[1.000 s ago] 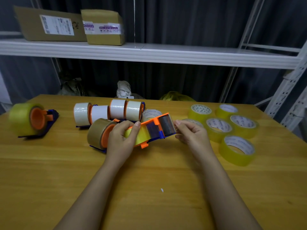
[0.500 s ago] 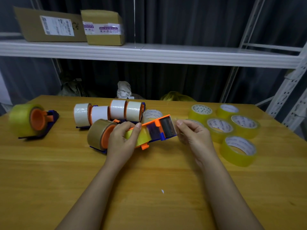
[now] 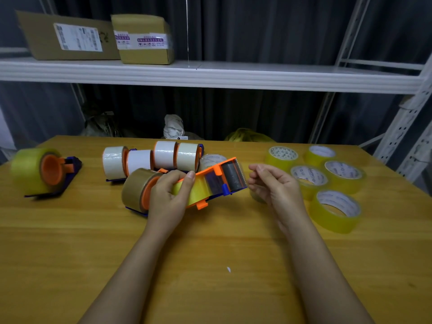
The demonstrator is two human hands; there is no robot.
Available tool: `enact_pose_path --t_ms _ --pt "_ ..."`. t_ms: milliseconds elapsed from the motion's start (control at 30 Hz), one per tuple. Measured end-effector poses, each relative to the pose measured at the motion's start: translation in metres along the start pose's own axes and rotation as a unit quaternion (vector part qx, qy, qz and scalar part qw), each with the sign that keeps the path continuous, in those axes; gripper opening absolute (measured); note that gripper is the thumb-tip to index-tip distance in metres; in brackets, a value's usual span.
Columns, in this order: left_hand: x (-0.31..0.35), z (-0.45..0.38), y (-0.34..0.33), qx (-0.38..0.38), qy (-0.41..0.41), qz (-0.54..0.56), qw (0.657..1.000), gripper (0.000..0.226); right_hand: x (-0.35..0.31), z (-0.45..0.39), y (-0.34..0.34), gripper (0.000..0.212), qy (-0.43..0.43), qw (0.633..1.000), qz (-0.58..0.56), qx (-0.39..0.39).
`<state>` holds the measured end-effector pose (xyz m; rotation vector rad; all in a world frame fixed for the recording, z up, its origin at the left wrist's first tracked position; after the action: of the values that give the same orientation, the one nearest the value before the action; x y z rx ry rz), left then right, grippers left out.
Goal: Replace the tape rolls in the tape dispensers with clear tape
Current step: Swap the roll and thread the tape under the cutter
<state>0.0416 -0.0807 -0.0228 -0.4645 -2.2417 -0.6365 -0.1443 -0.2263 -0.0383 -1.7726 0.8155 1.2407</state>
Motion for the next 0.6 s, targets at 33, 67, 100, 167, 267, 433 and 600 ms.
enact_pose_path --t_ms 33,67,100,167,267,433,600 --pt "0.0 0.0 0.0 0.001 -0.001 -0.002 1.0 0.026 0.001 0.0 -0.001 0.015 -0.002 1.0 0.009 0.0" --pt "-0.001 0.0 -0.001 0.0 0.0 -0.003 1.0 0.027 0.002 0.001 -0.002 0.016 -0.006 1.0 0.022 0.0" --pt "-0.001 -0.001 -0.002 -0.002 0.001 -0.004 1.0 0.028 0.003 0.001 -0.002 0.017 -0.011 0.999 0.036 -0.002" --pt "-0.001 0.0 -0.003 -0.005 -0.001 -0.006 1.0 0.028 0.008 0.001 -0.005 0.016 -0.025 0.998 0.06 -0.014" --pt "0.0 0.0 -0.003 -0.005 -0.007 -0.007 1.0 0.028 0.011 0.001 -0.01 0.009 -0.033 0.997 0.056 -0.029" --pt "-0.001 0.0 -0.003 -0.002 -0.006 -0.014 1.0 0.029 0.008 0.001 -0.005 0.006 -0.028 0.999 0.024 -0.008" --pt "0.002 0.001 -0.003 -0.004 -0.018 -0.033 0.999 0.028 -0.003 0.002 -0.002 0.007 0.014 0.998 0.067 0.016"
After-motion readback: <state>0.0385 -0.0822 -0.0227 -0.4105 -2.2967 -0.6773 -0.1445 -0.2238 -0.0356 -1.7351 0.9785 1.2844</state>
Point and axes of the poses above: each hand's wrist, its own z-axis away from the middle knuckle, its own y-axis out of the back of the hand, x = y × z, the point moved 10 cm from there along -z, towards the middle knuckle, and after that the axes turned 1 degree about -z, right-handed, at the moved point
